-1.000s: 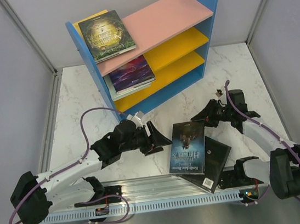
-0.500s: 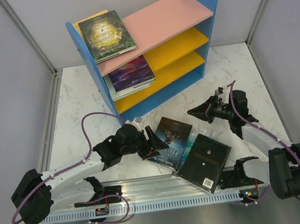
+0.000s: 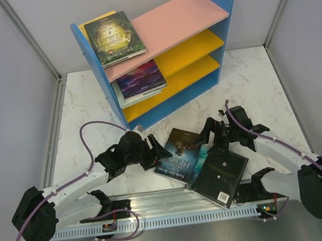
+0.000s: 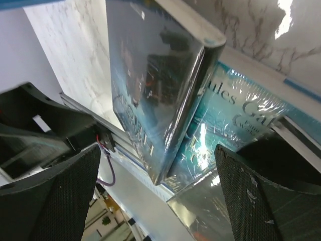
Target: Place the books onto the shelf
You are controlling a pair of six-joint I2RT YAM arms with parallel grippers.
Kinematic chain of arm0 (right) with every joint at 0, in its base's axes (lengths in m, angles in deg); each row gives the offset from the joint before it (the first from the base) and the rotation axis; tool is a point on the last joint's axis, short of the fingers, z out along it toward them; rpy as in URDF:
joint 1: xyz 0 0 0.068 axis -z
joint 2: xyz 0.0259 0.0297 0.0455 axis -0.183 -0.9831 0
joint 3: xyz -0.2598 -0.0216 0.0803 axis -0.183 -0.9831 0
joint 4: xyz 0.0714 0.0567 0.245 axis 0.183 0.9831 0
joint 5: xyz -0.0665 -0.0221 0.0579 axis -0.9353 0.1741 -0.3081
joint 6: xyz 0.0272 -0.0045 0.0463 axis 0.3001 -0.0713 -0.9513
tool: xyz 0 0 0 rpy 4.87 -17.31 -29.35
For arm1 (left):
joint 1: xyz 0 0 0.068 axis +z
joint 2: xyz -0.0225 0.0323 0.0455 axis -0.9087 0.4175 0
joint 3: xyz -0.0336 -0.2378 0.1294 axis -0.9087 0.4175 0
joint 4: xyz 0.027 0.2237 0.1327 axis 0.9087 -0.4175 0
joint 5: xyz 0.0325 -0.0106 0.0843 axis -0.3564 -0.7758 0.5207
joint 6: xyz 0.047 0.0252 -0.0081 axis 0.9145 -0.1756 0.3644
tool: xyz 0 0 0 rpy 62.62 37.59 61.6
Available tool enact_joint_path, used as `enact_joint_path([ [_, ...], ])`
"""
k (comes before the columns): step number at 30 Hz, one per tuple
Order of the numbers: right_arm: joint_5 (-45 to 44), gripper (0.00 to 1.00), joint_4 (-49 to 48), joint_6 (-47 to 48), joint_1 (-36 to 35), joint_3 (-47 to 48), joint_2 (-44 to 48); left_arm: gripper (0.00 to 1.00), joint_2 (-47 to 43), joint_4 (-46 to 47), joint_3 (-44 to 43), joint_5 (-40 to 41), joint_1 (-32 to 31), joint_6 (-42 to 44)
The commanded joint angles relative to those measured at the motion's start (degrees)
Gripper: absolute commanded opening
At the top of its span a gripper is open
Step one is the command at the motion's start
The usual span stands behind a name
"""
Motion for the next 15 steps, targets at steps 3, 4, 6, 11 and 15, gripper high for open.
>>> enact_joint_path([
  [3, -5.9, 0.98, -2.7, -3.9, -5.3, -6.4, 1.5, 0.76, -1.8, -0.7, 2.8, 0.4, 6.1, 6.0],
  [4, -6.2, 0.98, -3.3, -4.3, -5.6, -7.0, 1.3, 0.76, -0.2, 1.3, 3.2, -0.2, 6.8, 6.6],
  [6, -7.0, 0.98, -4.5, -5.2, -5.8, -8.3, 0.7, 0.76, 2.6, 3.6, 4.3, -2.2, 8.5, 8.6],
  [11, -8.1, 0.98, -10.3, -9.4, -6.4, -12.3, -0.2, 0.73, 17.3, 18.6, 7.3, -10.1, 10.1, 9.9],
  [15, -10.1, 0.98, -16.6, -14.3, -8.6, -15.8, -1.6, 0.72, 23.4, 28.1, 8.3, -14.8, 10.0, 7.6],
])
